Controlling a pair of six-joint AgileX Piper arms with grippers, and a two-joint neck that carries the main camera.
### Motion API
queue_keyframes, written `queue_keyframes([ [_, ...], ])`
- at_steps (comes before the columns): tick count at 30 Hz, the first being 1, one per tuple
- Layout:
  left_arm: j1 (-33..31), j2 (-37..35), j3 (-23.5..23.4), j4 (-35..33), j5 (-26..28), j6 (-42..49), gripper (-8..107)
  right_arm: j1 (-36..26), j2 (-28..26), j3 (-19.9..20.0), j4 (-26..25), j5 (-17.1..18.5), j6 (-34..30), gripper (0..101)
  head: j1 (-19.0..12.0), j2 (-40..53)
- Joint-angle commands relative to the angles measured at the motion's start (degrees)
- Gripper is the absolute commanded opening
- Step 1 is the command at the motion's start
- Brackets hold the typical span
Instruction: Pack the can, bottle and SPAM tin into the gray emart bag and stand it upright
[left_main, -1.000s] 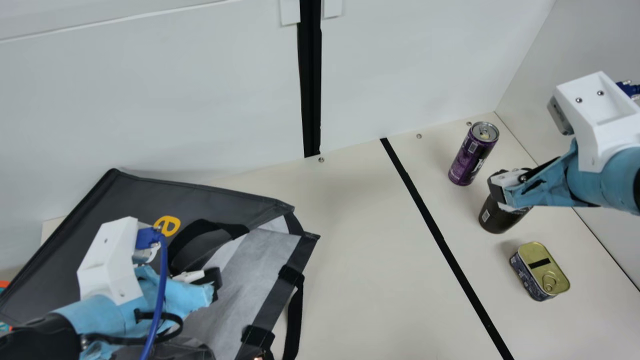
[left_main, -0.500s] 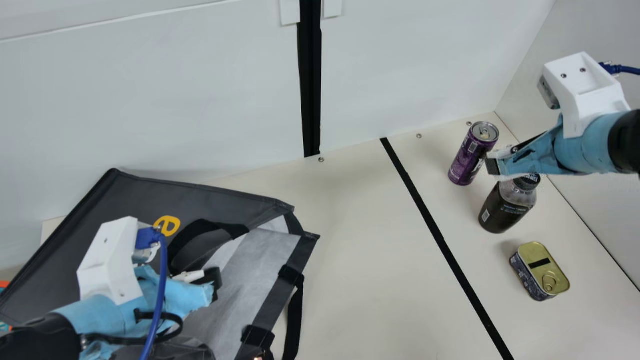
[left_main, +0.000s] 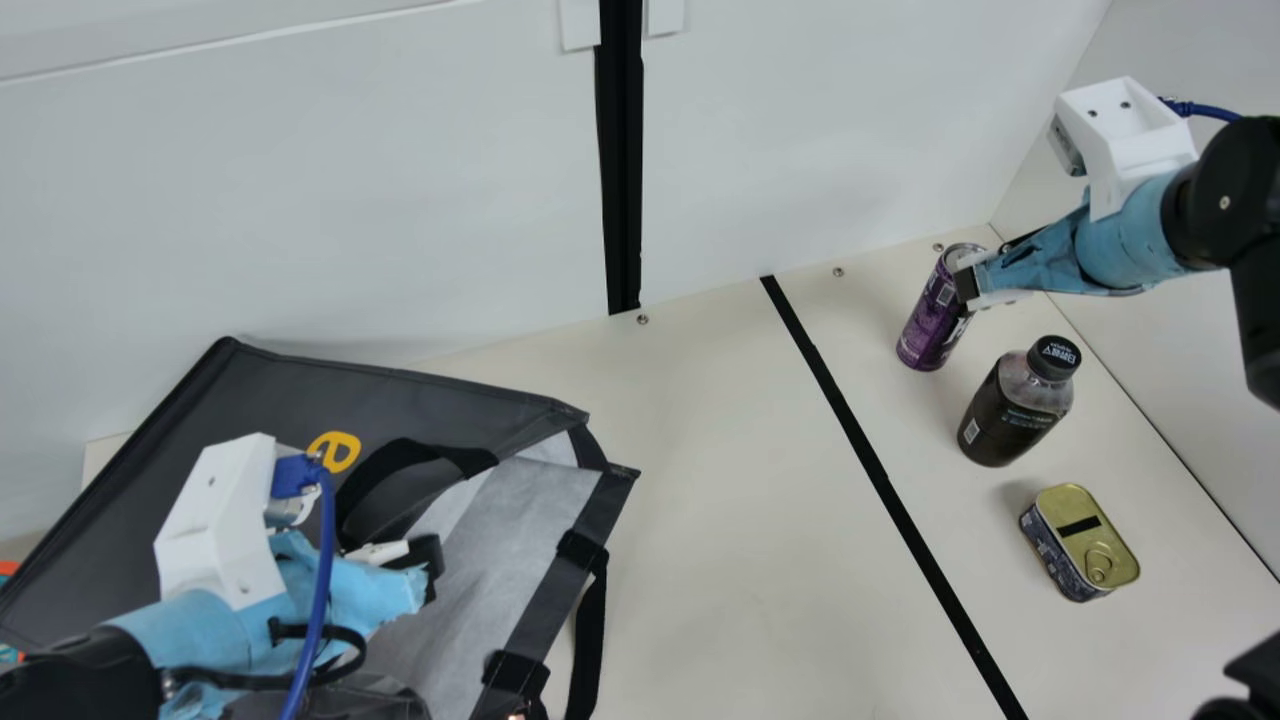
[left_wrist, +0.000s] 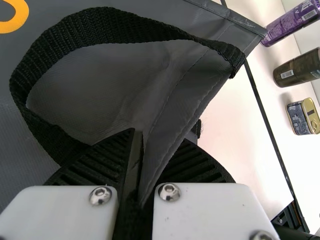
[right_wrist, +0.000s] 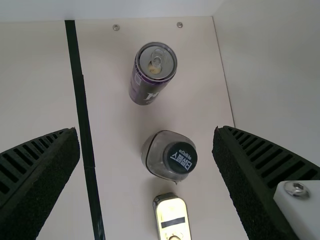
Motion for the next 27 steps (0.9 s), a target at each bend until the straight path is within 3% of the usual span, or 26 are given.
queue_keyframes([
  [1, 0.0, 0.0, 0.0, 0.0, 0.0, 0.0, -8, -0.3, 2.1, -1.3, 0.5, 0.3, 0.2, 95, -1.3, 0.0],
  [27, 0.0, 0.0, 0.0, 0.0, 0.0, 0.0, -8, -0.2, 19.9, -14.4, 2.3, 0.9, 1.8, 95, -1.3, 0.0],
])
